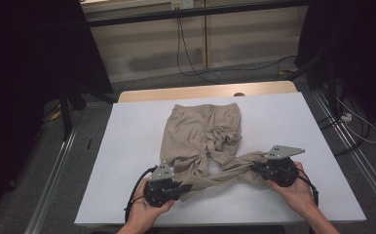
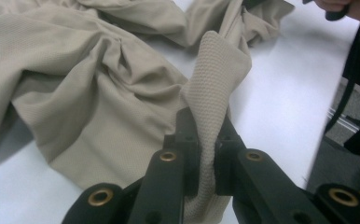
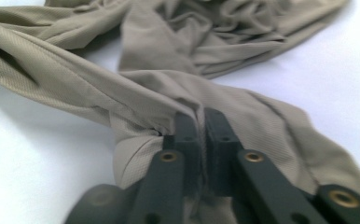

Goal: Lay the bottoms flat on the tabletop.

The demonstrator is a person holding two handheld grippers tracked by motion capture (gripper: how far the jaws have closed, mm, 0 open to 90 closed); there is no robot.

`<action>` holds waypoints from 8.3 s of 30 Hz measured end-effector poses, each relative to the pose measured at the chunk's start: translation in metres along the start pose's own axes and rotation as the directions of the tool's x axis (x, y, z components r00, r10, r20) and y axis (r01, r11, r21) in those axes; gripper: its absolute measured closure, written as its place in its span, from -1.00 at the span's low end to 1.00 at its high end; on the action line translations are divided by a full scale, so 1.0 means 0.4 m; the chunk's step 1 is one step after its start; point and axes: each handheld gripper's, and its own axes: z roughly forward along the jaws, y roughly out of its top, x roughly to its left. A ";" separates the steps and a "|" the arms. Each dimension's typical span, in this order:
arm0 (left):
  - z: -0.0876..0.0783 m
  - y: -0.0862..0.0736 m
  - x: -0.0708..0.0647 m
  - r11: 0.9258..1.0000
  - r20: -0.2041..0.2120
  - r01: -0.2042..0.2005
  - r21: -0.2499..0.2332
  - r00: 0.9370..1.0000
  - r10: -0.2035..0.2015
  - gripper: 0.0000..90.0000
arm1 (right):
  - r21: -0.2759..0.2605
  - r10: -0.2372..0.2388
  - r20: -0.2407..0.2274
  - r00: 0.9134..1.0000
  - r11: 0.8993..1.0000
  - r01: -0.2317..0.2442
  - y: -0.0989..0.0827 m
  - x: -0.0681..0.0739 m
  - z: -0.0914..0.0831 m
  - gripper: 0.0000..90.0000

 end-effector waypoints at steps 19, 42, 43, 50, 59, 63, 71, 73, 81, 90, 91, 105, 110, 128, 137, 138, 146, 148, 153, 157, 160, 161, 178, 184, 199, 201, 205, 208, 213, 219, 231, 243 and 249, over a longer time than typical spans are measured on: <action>-0.043 -0.005 0.172 0.976 -0.182 0.184 -0.114 0.962 -0.203 0.88 | 0.128 -0.032 0.111 0.993 0.992 0.018 -0.067 0.010 -0.033 0.70; -0.003 -0.009 0.124 0.988 -0.116 0.136 -0.069 0.983 -0.144 0.74 | 0.105 -0.118 -0.100 0.988 0.986 0.128 0.025 0.166 0.115 0.51; -0.003 -0.009 0.122 0.989 -0.114 0.134 -0.065 0.983 -0.140 0.74 | 0.103 -0.107 -0.115 0.988 0.988 0.119 0.024 0.165 0.111 0.81; 0.003 -0.011 0.114 0.991 -0.100 0.123 -0.054 0.987 -0.127 0.74 | 0.109 -0.117 -0.249 0.961 0.983 0.148 0.010 0.226 0.094 0.96; 0.016 -0.008 0.087 0.996 -0.096 0.077 -0.034 0.992 -0.080 0.68 | 0.021 -0.102 -0.505 0.857 0.991 0.131 0.025 0.325 0.056 0.96; 0.031 -0.009 0.086 0.997 -0.114 0.074 -0.011 0.991 -0.075 0.39 | 0.010 -0.133 -0.431 0.892 0.988 0.152 0.034 0.328 0.072 0.45; 0.021 -0.006 0.109 0.997 -0.199 0.074 -0.038 0.977 -0.080 -0.25 | 0.059 -0.155 -0.232 0.960 0.983 0.173 0.047 0.271 0.145 -0.15; 0.021 -0.006 0.118 0.997 -0.204 0.075 -0.036 0.976 -0.080 -0.27 | 0.059 -0.156 -0.246 0.957 0.983 0.176 0.052 0.273 0.169 -0.14; 0.054 -0.007 0.123 0.998 -0.190 0.066 0.023 0.980 -0.061 -0.18 | 0.041 -0.151 -0.342 0.927 0.984 0.175 0.054 0.302 0.171 0.84; 0.084 -0.018 0.083 0.993 -0.086 0.007 0.118 0.996 0.004 0.46 | 0.072 -0.102 -0.469 0.877 0.986 0.153 0.021 0.393 0.126 0.80; 0.086 -0.021 0.074 0.992 -0.080 -0.013 0.128 0.997 0.023 0.68 | 0.069 -0.112 -0.475 0.873 0.984 0.164 0.021 0.397 0.123 0.73; 0.067 -0.041 -0.064 0.979 0.116 -0.093 0.184 0.991 0.072 0.89 | 0.033 -0.035 -0.342 0.939 0.998 0.049 0.024 0.270 0.059 0.13; 0.054 -0.049 -0.091 0.980 0.149 -0.091 0.178 0.987 0.065 0.67 | 0.061 -0.022 -0.281 0.959 0.997 0.041 0.017 0.259 0.066 0.18; -0.019 -0.013 -0.016 0.998 -0.001 -0.059 0.029 0.998 0.060 -0.22 | 0.014 -0.124 -0.259 0.958 0.991 0.132 0.072 0.286 0.152 0.32; -0.052 -0.013 0.052 1.000 -0.065 -0.023 -0.020 0.998 0.022 -0.09 | 0.032 -0.198 -0.263 0.944 0.976 0.214 0.055 0.324 0.171 0.51; -0.048 -0.016 0.057 1.000 -0.073 -0.016 -0.014 0.997 0.015 -0.07 | 0.033 -0.195 -0.270 0.943 0.977 0.212 0.053 0.320 0.170 0.72; 0.043 -0.042 0.046 0.986 -0.073 -0.080 0.146 0.993 0.091 0.08 | 0.063 -0.190 -0.327 0.926 0.973 0.222 0.032 0.318 0.124 0.95; 0.056 -0.047 0.033 0.978 -0.099 -0.105 0.181 0.987 0.125 0.17 | 0.072 -0.191 -0.327 0.925 0.971 0.226 0.025 0.312 0.109 0.95; 0.036 -0.053 0.001 0.971 -0.041 -0.101 0.218 0.993 0.112 1.00 | 0.084 -0.162 -0.322 0.933 0.977 0.198 0.016 0.275 0.078 0.96; 0.003 -0.065 -0.036 0.966 0.003 -0.104 0.236 0.994 0.107 1.00 | 0.104 -0.145 -0.333 0.932 0.976 0.189 0.001 0.269 0.061 0.96; -0.024 -0.082 -0.056 0.970 0.028 -0.087 0.229 0.996 0.082 1.00 | 0.103 -0.150 -0.355 0.923 0.975 0.198 -0.002 0.284 0.055 0.95; -0.036 -0.086 -0.061 0.970 0.025 -0.086 0.226 0.996 0.083 1.00 | 0.099 -0.156 -0.364 0.918 0.974 0.204 -0.002 0.289 0.054 0.95; -0.044 -0.072 0.079 0.993 -0.143 0.027 0.116 0.990 -0.010 0.43 | 0.044 -0.119 -0.264 0.957 0.990 0.135 0.052 0.238 0.102 0.41; 0.024 -0.048 0.098 0.988 -0.203 -0.013 0.153 0.978 0.044 0.24 | 0.099 -0.184 -0.202 0.962 0.973 0.206 0.069 0.254 0.164 0.99; 0.051 -0.002 0.044 0.991 -0.113 -0.100 0.090 0.988 0.110 0.54 | 0.120 -0.117 -0.006 0.993 0.986 0.117 0.054 0.134 0.139 0.84; 0.070 0.002 0.032 0.984 -0.090 -0.141 0.108 0.984 0.151 0.50 | 0.086 -0.122 -0.018 0.992 0.989 0.123 0.056 0.137 0.126 0.77; 0.108 -0.009 0.019 0.973 -0.070 -0.166 0.162 0.981 0.179 0.31 | 0.037 -0.117 -0.100 0.988 0.992 0.121 0.056 0.156 0.091 0.71; 0.101 -0.014 0.014 0.973 -0.054 -0.152 0.175 0.985 0.163 0.64 | 0.060 -0.139 -0.191 0.972 0.986 0.153 0.033 0.191 0.080 0.64; 0.058 -0.029 0.017 0.970 -0.083 -0.114 0.214 0.987 0.135 1.00 | 0.095 -0.184 -0.245 0.952 0.972 0.213 0.011 0.241 0.091 0.27; -0.022 -0.077 0.048 0.973 -0.131 -0.038 0.227 0.989 0.069 1.00 | 0.078 -0.202 -0.297 0.933 0.969 0.234 0.013 0.273 0.098 0.25; 0.023 -0.061 -0.057 0.962 0.046 -0.221 0.163 0.975 0.216 0.62 | 0.084 -0.215 -0.300 0.930 0.965 0.250 0.007 0.299 0.090 0.65; -0.002 -0.089 -0.071 0.932 0.091 -0.256 0.257 0.966 0.241 1.00 | 0.106 -0.159 -0.328 0.931 0.973 0.204 0.003 0.298 0.081 0.99; -0.045 -0.117 -0.086 0.957 0.125 -0.179 0.229 0.980 0.154 1.00 | 0.114 -0.146 -0.383 0.912 0.972 0.204 -0.016 0.330 0.054 1.00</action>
